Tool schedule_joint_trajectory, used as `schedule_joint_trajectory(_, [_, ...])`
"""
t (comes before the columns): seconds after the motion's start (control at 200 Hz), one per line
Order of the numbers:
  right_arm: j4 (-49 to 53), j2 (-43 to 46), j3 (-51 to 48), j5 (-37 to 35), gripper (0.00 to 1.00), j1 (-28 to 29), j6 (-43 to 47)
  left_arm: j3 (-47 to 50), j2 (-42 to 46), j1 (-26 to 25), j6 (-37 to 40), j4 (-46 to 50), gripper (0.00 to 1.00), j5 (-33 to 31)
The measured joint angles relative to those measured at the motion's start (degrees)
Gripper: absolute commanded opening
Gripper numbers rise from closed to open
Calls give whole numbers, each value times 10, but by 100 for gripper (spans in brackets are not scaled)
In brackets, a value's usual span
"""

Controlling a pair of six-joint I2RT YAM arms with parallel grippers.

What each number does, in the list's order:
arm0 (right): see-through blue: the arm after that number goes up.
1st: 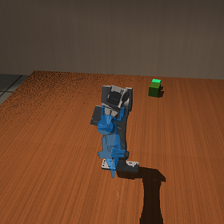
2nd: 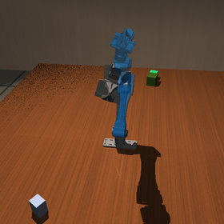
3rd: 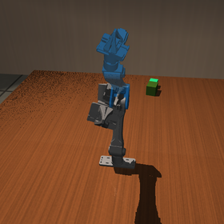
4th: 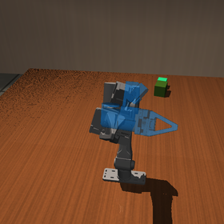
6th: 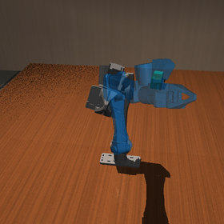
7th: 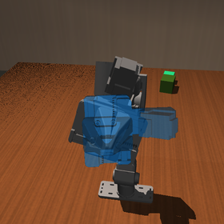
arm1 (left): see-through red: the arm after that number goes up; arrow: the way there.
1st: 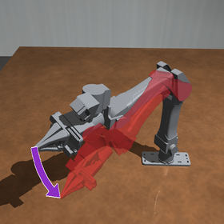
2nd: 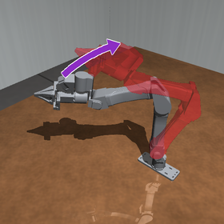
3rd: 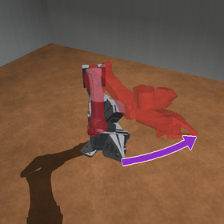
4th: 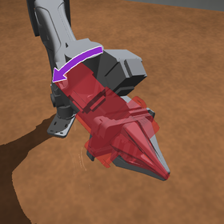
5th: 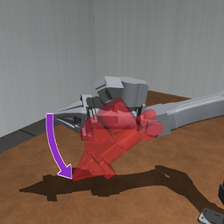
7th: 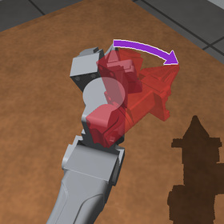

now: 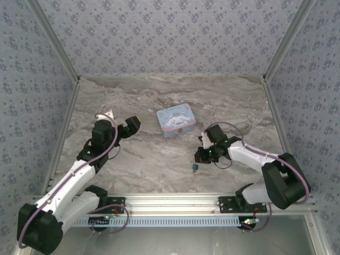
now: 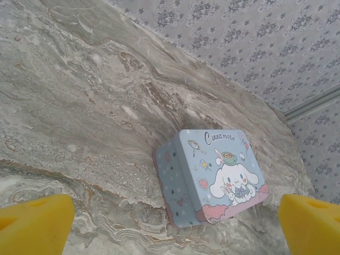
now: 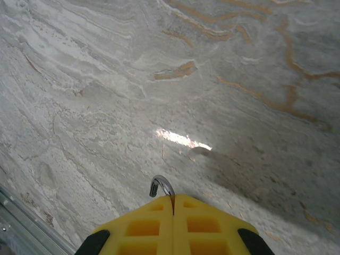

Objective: Unlock a padlock with a key

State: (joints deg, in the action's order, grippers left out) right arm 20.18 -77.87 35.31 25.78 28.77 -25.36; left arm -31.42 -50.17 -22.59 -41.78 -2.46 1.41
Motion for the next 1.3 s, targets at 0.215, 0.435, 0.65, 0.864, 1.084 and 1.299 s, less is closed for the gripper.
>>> schedule_joint_trajectory(0.215, [-24, -27, 6, 3, 0, 5, 0, 0, 0, 0, 0, 6, 99, -3])
schedule_joint_trajectory(0.435, [-43, -39, 6, 4, 5, 10, -1, 0, 0, 0, 0, 10, 99, -9])
schedule_joint_trajectory(0.65, [-54, -38, 5, 0, 27, 10, -4, 0, 0, 0, 0, 10, 99, -9])
schedule_joint_trajectory(0.864, [-52, -5, 4, -19, 37, 4, -4, 0, 3, 0, 8, 17, 99, -11])
schedule_joint_trajectory(1.084, [-24, 91, 6, -71, 47, -46, 22, -5, 10, 7, 50, 71, 99, -45])
schedule_joint_trajectory(1.299, [-28, 262, 4, -163, 88, -96, 67, -25, 21, 15, 158, 90, 99, -141])
